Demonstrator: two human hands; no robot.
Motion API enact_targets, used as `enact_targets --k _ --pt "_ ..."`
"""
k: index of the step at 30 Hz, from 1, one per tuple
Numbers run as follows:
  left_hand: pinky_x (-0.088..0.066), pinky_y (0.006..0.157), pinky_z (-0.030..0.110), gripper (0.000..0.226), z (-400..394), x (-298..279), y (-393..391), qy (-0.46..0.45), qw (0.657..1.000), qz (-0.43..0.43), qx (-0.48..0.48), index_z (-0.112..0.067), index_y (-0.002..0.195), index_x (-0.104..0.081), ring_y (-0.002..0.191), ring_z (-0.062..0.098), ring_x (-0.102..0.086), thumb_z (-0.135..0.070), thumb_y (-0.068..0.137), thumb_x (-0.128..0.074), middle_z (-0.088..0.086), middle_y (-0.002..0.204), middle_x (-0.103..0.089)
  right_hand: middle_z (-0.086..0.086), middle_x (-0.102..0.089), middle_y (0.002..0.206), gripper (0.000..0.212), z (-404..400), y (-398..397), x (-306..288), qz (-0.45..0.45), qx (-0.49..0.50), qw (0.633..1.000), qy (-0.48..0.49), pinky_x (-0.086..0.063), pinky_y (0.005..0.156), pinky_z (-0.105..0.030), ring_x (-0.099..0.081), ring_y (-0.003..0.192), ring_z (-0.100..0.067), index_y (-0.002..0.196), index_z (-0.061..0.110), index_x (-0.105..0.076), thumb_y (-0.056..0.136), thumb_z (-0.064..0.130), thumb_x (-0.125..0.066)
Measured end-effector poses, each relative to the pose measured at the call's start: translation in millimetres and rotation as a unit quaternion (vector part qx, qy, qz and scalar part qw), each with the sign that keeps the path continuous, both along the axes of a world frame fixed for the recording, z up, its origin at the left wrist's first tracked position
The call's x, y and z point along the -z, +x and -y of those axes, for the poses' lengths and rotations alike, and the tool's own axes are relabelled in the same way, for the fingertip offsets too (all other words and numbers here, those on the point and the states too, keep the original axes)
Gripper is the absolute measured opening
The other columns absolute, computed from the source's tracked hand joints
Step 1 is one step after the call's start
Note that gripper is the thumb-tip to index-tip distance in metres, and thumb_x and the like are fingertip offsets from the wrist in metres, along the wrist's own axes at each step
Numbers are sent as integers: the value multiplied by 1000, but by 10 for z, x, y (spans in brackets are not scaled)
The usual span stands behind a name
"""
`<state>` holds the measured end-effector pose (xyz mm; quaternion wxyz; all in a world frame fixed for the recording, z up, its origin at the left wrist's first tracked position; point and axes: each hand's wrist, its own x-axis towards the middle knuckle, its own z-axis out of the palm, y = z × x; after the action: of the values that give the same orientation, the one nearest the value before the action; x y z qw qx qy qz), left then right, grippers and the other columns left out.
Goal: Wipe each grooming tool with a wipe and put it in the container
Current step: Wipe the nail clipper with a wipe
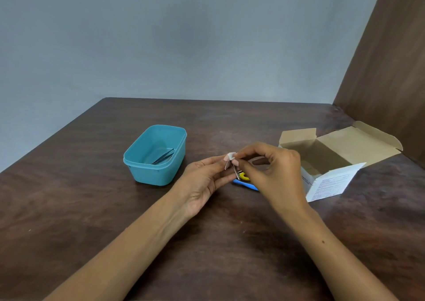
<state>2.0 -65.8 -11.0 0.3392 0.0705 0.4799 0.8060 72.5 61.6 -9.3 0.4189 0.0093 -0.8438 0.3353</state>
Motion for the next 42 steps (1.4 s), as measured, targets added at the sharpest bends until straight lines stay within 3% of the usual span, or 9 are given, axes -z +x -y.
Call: enact_targets --k 5,9,14,20,25,28,30,33,42 --pt "-58 58 21 10 -6 17 -10 1 999 -17 -36 0 89 -67 60 10 -69 -1 86 -58 8 69 -73 16 -70 71 10 14 10 34 21 -19 1000 5 -55 64 -28 -66 68 0 73 21 -74 71 12 -79" --pt "-59 67 23 11 -6 21 0 -9 998 -51 -31 -2 87 -70 73 15 -72 -4 86 -59 8 75 -74 12 -71 71 11 -17 -14 5 4 16 1000 -9 -55 65 -23 -66 68 -2 75 19 -74 72 10 -79" --pt "-58 60 20 9 -5 32 -14 -5 997 -57 -52 -1 89 -67 61 10 -69 -3 86 -59 6 68 -73 13 -72 71 8 43 11 39 8 -29 1000 -4 -55 63 -27 -67 68 -3 74 18 -75 72 11 -78" --pt "-59 68 24 11 1 58 -21 -20 996 -81 -43 -1 91 -70 77 16 -72 -5 85 -62 9 80 -74 9 -71 71 11 26 -24 13 -21 -13 999 -29 -54 64 -14 -67 68 -1 76 13 -74 73 3 -78" --pt "-58 62 20 7 3 63 -22 -30 988 -119 -92 -2 88 -70 66 12 -70 -4 83 -65 7 73 -72 10 -71 71 11 61 13 23 5 -62 998 -27 -55 63 -17 -68 67 -1 74 13 -74 72 2 -77" --pt "-57 63 21 10 0 76 -32 -87 960 -221 -145 -3 91 -72 69 14 -71 -6 82 -68 9 77 -74 7 -72 70 11 34 22 -29 -18 -53 991 -123 -55 65 -18 -69 65 -4 74 11 -74 72 1 -78" --pt "-59 69 29 13 1 109 -60 -133 927 -299 -182 -6 93 -73 74 16 -72 -10 80 -72 10 81 -74 3 -72 71 10 20 33 -50 -31 -50 986 -154 -57 65 -22 -70 65 -8 75 10 -73 72 2 -79" --pt "-60 73 36 13 7 145 -68 -161 890 -376 -202 -10 93 -73 75 15 -73 -11 80 -72 6 81 -75 5 -73 73 9 62 27 -14 -4 -54 994 -94 -57 66 -22 -69 68 -5 78 13 -74 74 6 -79" --pt "-60 71 38 17 4 153 -58 -178 859 -431 -211 -7 97 -74 73 13 -72 -8 80 -72 3 80 -74 5 -72 73 5 90 10 32 -22 -41 998 -38 -55 61 -18 -68 67 -3 77 12 -74 75 9 -78"
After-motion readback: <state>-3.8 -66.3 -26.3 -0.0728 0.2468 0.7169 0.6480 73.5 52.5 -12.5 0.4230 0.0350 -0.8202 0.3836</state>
